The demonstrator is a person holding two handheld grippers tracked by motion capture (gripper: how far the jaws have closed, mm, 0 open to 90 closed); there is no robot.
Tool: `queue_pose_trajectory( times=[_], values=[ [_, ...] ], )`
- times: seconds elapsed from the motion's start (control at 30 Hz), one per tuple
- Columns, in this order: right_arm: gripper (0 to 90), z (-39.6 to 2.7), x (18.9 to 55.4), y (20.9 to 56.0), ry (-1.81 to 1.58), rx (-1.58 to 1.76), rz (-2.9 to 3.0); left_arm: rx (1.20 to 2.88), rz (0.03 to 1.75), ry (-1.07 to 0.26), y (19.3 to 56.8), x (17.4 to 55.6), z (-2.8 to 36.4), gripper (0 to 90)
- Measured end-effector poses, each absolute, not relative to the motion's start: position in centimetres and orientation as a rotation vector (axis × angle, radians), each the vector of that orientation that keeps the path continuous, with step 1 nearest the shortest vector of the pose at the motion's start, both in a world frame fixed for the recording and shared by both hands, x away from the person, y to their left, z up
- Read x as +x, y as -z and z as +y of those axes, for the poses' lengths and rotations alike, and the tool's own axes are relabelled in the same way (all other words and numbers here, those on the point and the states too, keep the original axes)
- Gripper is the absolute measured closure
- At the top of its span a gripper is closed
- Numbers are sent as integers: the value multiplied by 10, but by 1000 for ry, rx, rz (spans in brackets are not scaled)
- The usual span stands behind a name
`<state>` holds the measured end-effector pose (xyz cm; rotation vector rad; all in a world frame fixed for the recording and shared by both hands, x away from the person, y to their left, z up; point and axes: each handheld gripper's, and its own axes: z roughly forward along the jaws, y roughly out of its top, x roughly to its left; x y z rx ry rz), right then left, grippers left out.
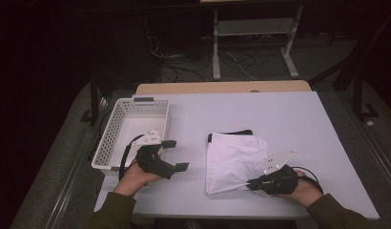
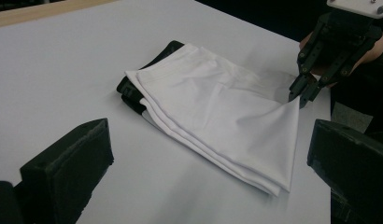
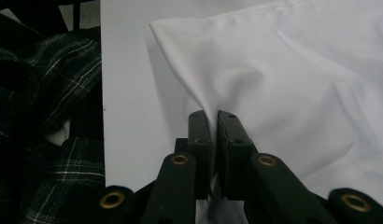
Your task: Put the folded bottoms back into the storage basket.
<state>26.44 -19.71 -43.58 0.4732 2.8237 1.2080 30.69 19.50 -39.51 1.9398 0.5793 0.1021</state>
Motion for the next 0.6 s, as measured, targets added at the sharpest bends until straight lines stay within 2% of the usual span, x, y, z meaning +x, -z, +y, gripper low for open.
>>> queue_pose_trajectory(
  times=[0.27,0.5,0.6],
  values=[
    [813,-197,263,438,-1198,483,2834,1942,579,-105,395,307,195,0],
    [680,-202,264,432,-1265,537,2802,1941,581,-104,395,307,195,0],
    [595,-206,265,429,-1298,566,2776,1938,583,-103,395,307,195,0]
  ],
)
